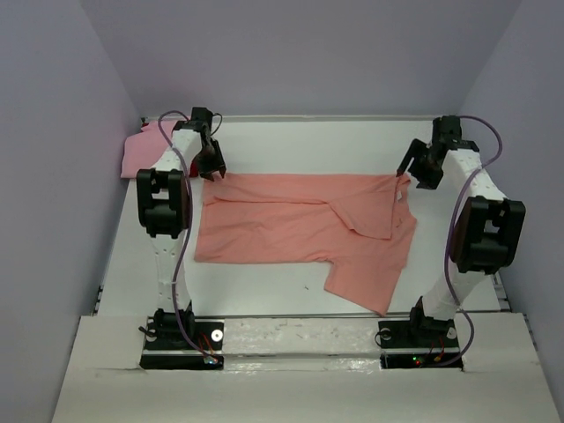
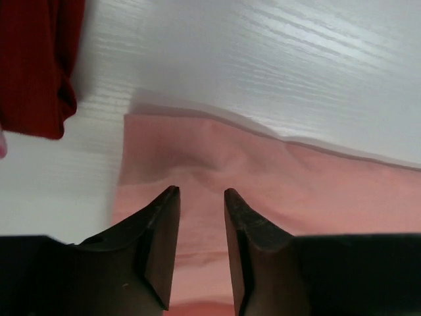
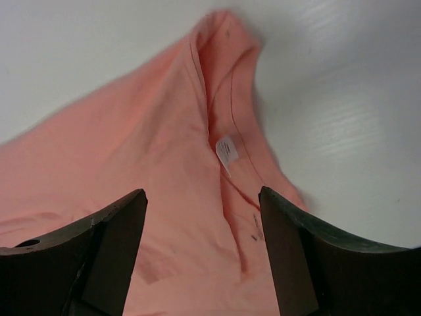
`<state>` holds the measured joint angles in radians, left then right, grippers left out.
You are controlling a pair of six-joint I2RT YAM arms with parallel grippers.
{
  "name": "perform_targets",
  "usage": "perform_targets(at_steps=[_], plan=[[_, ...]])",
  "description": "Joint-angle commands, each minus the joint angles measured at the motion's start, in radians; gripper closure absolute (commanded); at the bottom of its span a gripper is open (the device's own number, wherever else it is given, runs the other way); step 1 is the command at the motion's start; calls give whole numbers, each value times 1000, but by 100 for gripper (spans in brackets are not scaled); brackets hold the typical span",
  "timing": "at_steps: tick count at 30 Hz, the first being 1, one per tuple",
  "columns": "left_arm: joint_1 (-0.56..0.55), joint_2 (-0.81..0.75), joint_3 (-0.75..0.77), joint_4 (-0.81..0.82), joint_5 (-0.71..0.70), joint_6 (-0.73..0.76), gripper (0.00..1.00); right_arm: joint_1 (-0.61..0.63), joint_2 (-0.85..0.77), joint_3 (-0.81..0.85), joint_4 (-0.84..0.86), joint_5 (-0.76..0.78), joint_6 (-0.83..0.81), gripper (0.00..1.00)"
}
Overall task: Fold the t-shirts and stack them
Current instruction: Fold the flattened tshirt in 1/3 of the way
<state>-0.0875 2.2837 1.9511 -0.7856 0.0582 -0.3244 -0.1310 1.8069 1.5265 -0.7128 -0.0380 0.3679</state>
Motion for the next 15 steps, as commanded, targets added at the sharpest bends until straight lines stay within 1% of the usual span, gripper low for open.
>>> perform_targets(at_steps=[1,2,4,5,6,7,10,15], plan=[[5,-225,-33,19,55,2,51,-5,-98,-130,6,-94,32,25],[5,-280,-53,19,71,-2,49,-5,-116,-152,0,-129,34,25],[3,-335,-128,19,87,-8,45,-5,-153,-196,-13,-152,46,25],[5,-390,-161,19,95,-19,45,-5,-191,-238,-28,-167,54,25],[3,-421,-232,19,97,-27,44,-5,-210,-259,-36,-175,57,25],[3,-473,-269,20,100,-33,42,-5,-251,-302,-46,-177,60,25],[2,-564,-427,22,124,-57,41,-5,-320,-374,-69,-189,72,25],[-1,-648,-662,19,112,-79,41,-5,-392,-463,-88,-201,86,25]])
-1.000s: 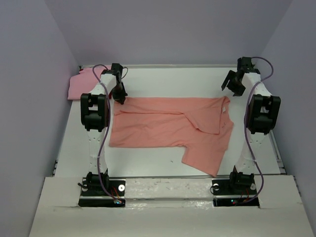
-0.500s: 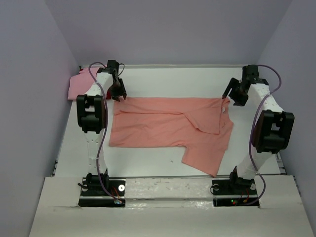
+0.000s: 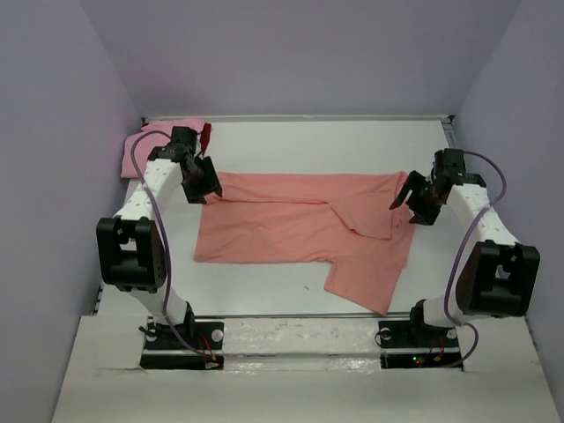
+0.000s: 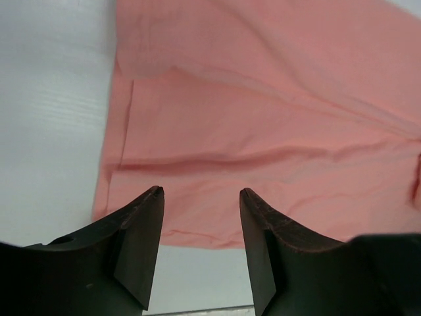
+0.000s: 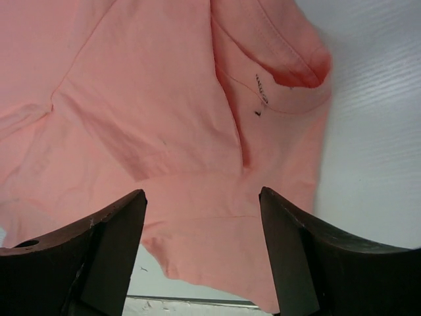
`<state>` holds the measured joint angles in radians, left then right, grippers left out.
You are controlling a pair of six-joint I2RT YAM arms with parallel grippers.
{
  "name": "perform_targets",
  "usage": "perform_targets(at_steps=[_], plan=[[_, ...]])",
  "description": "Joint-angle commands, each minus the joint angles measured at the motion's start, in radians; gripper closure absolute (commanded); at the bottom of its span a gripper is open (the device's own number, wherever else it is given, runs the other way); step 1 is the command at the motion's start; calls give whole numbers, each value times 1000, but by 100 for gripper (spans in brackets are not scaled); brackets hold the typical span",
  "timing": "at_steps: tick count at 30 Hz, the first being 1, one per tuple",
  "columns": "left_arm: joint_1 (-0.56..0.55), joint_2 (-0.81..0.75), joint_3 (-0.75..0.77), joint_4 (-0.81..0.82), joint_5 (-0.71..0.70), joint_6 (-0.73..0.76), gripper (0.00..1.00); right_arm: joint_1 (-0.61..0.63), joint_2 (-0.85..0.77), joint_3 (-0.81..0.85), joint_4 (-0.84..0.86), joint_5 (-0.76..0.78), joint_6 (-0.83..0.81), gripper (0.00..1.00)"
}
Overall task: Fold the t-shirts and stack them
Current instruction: Fold the flattened tshirt in 1/3 of the way, then grap the side of the flattened tshirt closest away from the robot with both arms
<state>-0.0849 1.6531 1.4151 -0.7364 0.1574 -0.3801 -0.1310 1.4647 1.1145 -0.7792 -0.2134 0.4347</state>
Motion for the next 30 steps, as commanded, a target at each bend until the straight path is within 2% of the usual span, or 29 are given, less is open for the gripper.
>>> perform_targets(at_steps=[1,9,22,30], plan=[[-3,-32,-152,-29,8,-22,41,-5,-62,-64,-23,-26,21,25],[-3,-61,-349,-15,-2,-34,45,-5,-144,-146,-46,-18,30,25],[-4,-180,-416,-95,-107,-92,42,-5,-195,-245,-78,-37,76,25],[-3,-249,-452,-147,-97,-97,42,-5,-228,-311,-74,-44,119,25]])
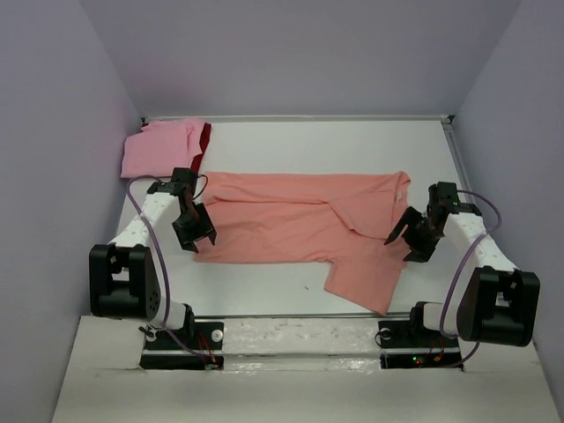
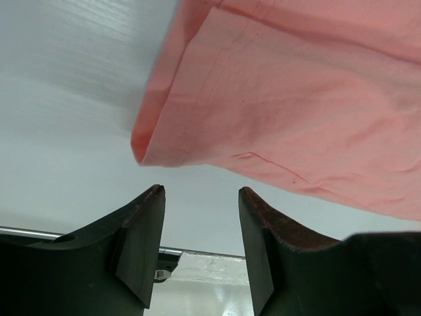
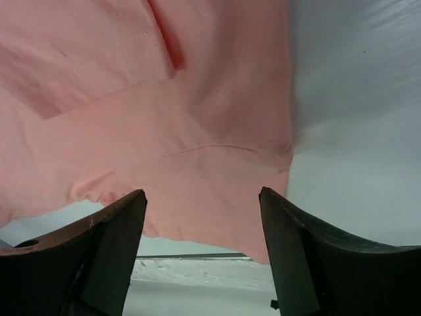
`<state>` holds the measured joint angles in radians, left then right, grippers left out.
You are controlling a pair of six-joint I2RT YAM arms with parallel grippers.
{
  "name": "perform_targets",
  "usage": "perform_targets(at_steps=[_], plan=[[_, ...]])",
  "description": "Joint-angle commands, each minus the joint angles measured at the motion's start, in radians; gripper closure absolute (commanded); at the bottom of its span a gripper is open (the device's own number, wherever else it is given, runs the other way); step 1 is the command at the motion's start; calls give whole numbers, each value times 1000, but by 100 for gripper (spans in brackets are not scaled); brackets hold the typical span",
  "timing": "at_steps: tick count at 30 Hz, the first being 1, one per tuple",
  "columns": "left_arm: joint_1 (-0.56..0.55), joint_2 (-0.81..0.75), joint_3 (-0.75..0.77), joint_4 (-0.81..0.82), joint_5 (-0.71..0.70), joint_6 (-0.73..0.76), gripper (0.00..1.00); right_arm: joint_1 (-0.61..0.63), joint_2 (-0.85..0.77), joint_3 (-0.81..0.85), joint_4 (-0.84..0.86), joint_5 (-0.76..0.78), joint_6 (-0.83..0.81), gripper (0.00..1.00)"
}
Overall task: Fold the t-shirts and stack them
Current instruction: Grap the side of the flattened tshirt closest away from the robot with both arms
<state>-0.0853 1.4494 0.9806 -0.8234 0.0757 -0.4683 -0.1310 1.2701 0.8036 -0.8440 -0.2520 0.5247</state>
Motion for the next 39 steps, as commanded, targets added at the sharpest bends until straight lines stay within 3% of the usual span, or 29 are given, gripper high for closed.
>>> perform_targets(at_steps=[1,12,20,31,34,37,39], plan=[[-2,-52,-25,-65,-17,-6,42,-5,-28,-4,-15,-4,28,25],[-2,-38,-62,-22,-11,-3,42,-5,-18,14,-43,161,72,26],[-1,-21,-54,-3,-4,-3,41,-5,58,11,-44,188,104,29],[4,-9,-25,-5,-2,8,41,-5,100,-66,26,183,155,44],[5,2,-22,-3,-7,14,41,-5,112,-75,31,180,156,44],[7,9,-14,0,-10,20,41,-5,109,-80,40,188,161,54],[10,14,-10,-2,-10,23,41,-5,113,-78,45,189,163,55]])
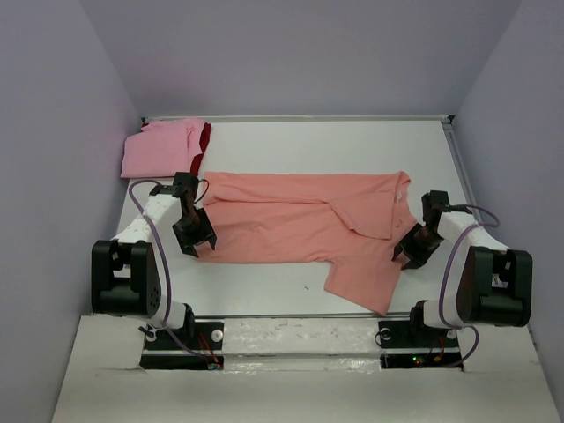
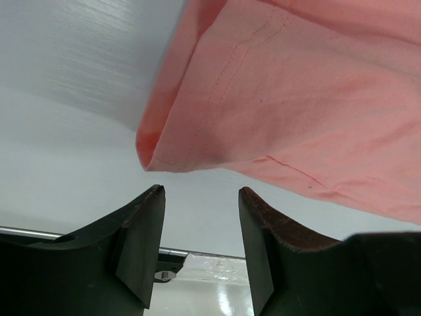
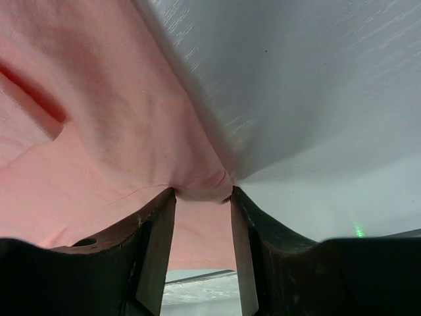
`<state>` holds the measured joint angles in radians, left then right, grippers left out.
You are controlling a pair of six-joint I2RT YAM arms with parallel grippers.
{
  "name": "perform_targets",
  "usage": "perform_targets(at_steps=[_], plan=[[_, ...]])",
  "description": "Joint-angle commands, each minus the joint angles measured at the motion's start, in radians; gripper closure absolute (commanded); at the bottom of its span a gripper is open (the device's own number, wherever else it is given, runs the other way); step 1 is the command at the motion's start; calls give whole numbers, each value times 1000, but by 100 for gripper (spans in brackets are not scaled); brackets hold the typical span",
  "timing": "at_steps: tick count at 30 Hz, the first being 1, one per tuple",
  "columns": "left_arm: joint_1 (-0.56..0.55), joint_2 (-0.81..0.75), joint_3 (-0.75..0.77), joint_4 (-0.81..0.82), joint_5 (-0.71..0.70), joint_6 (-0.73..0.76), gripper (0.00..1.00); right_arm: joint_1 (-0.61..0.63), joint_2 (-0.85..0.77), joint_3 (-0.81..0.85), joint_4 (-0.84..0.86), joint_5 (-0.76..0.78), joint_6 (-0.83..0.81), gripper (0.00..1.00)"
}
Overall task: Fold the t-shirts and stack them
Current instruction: Grap the side of the flattened tshirt closest away from the robot with both arms
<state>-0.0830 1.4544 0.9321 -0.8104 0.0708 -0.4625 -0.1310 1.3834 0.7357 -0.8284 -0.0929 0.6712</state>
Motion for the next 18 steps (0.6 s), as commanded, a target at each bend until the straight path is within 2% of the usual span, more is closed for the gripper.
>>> perform_targets(at_steps=[1,18], plan=[[8,12,43,-16,-5,18,41,-5,9,-9,31,25,13,55],[19,12,7,2,-17,27,41,-5,-3,-13,12,2,7,53]])
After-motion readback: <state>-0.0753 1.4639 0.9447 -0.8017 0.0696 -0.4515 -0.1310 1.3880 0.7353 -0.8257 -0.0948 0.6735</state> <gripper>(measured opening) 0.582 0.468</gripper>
